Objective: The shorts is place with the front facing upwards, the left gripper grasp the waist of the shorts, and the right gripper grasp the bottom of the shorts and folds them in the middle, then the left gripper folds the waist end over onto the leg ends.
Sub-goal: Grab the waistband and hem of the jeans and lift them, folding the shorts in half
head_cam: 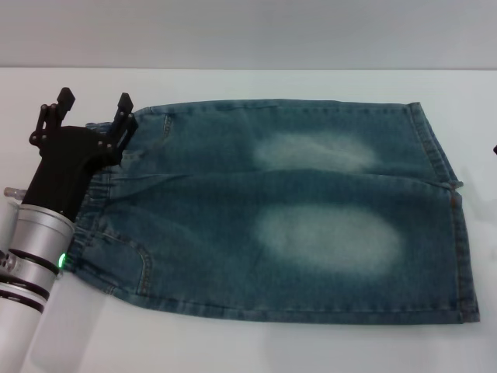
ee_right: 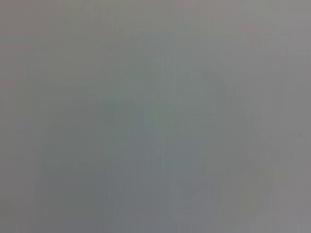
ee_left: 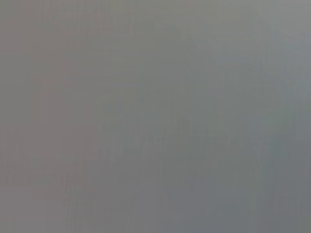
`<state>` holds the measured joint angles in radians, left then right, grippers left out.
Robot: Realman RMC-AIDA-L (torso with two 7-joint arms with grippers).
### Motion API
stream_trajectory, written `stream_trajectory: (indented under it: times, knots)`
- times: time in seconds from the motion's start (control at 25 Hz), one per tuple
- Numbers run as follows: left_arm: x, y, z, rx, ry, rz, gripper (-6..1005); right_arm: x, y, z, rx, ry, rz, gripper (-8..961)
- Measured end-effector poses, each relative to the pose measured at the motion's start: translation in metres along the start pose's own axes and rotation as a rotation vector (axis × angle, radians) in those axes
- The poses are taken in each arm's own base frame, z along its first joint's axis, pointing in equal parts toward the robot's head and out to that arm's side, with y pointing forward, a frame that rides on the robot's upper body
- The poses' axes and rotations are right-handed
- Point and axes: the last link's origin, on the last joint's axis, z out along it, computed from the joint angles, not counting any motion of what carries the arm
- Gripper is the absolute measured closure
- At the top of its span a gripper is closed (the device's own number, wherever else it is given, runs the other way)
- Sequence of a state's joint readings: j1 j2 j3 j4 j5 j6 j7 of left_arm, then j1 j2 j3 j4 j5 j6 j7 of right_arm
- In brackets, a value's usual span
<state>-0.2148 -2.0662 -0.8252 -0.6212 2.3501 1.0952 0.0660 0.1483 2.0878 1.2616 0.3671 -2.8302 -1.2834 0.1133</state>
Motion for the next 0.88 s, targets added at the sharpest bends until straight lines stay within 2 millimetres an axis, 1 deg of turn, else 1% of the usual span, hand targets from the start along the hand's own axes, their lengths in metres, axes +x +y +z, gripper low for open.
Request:
stream_trajectory:
  times: [0.44, 0.6, 0.68, 0.8, 0.88]
  knots:
    - [0.0, 0.0, 0.0, 0.0, 0.0, 0.0, 139, 0.0, 0.0, 0.0, 0.0, 0.004, 0.003, 145]
    - [0.001, 0.002, 0.001, -0.002, -0.001, -0.007, 140, 0.001, -0.002, 0.0, 0.0, 0.011, 0.059, 144]
    - [0.002, 0.005, 0.003, -0.006, -0.007, -0.024, 140, 0.001, -0.002, 0.003, -0.004, 0.026, 0.089, 145]
    - [0.007, 0.01, 0.008, -0.003, -0.031, -0.027, 139, 0.0, 0.001, 0.008, -0.002, 0.103, 0.094, 145]
    - [0.014, 0.013, 0.015, 0.016, -0.062, -0.02, 139, -0.011, 0.001, 0.02, 0.014, 0.156, 0.087, 144]
